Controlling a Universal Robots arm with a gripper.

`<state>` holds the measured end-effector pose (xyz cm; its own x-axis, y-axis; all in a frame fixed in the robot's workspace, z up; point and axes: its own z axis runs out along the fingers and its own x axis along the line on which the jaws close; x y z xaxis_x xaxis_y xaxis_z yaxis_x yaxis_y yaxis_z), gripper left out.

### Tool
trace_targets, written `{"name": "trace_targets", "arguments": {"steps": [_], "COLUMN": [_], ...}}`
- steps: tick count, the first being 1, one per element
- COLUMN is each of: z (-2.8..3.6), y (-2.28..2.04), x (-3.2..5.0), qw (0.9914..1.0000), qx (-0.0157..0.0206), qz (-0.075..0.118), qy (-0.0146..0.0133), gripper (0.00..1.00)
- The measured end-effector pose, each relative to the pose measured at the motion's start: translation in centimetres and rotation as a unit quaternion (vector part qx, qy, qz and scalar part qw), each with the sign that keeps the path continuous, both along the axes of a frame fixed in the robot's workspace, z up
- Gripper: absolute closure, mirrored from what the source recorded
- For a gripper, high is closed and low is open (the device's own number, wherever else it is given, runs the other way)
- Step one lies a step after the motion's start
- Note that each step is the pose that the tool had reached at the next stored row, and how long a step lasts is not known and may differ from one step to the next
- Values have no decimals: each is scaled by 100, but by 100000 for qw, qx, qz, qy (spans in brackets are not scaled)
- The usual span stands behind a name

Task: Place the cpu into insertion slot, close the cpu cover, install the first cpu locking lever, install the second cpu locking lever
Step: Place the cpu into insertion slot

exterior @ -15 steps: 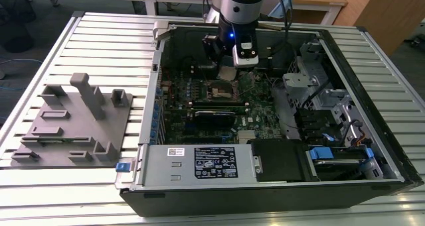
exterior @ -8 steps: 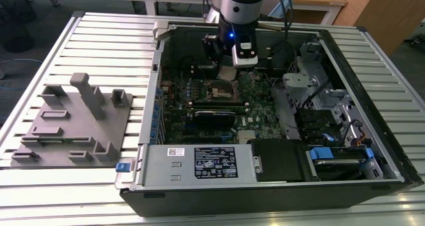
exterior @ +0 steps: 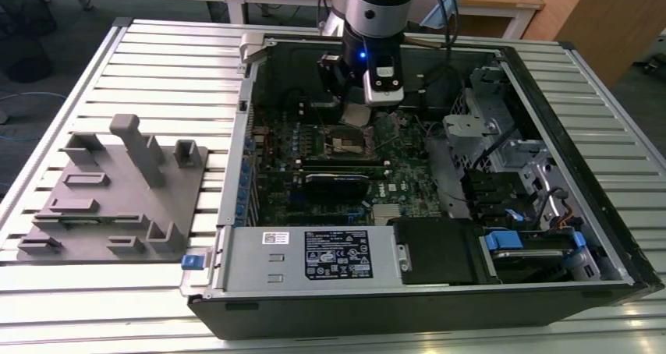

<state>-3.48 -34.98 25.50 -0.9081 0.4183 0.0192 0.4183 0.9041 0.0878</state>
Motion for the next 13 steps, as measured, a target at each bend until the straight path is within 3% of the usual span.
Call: {"name": "trace_targets", "arguments": {"steps": [5, 10, 13], "z": [-7, -13, -14], "y": [0, 0, 0], "x": [0, 0, 0], "qw": [99926, 99665, 99543], "qx": [8, 2, 9], "qz": [-3838, -8174, -9552], "qy": [-2, -1, -4], "gripper": [46, 46, 46]}}
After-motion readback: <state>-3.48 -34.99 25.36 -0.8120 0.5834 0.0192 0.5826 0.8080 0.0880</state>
